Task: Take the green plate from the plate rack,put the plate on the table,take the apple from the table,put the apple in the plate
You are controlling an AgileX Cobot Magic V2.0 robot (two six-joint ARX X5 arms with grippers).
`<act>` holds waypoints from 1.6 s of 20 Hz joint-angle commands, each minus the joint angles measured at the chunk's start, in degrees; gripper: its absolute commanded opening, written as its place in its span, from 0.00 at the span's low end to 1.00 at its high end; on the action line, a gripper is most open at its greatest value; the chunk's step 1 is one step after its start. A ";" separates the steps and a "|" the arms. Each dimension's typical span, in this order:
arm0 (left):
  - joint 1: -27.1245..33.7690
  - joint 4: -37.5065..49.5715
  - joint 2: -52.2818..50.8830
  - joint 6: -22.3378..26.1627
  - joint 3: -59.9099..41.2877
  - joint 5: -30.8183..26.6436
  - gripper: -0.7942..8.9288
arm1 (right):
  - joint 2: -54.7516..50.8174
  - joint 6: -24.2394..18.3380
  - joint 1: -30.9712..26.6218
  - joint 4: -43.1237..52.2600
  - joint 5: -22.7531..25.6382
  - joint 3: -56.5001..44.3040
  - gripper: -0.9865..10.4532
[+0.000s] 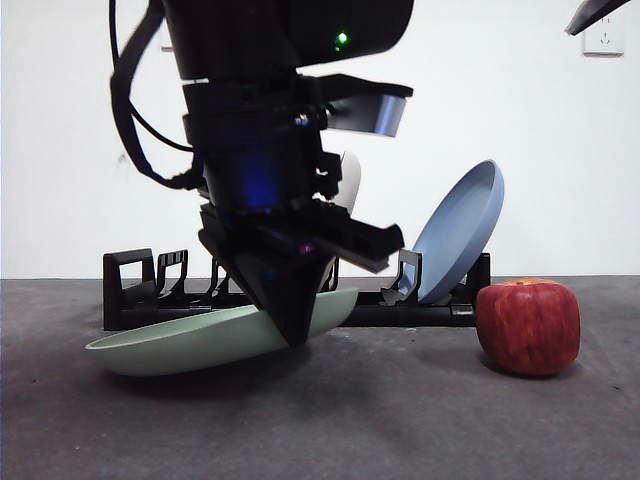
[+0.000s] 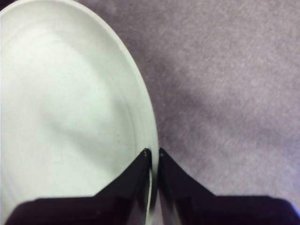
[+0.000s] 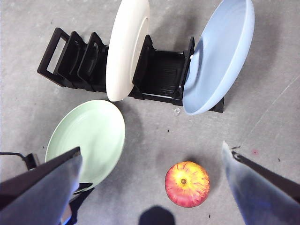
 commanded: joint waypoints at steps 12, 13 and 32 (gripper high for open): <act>-0.07 1.73 2.71 -1.68 -0.66 7.08 0.08 | 0.17 0.26 0.02 -1.70 0.00 0.26 0.52; -0.07 1.70 2.71 -1.68 -0.66 7.08 0.08 | 0.17 0.26 0.02 -1.81 0.00 0.26 0.52; -2.38 -14.86 -25.51 -1.73 14.58 7.28 0.25 | -3.87 -1.51 1.01 -5.18 1.25 0.09 0.42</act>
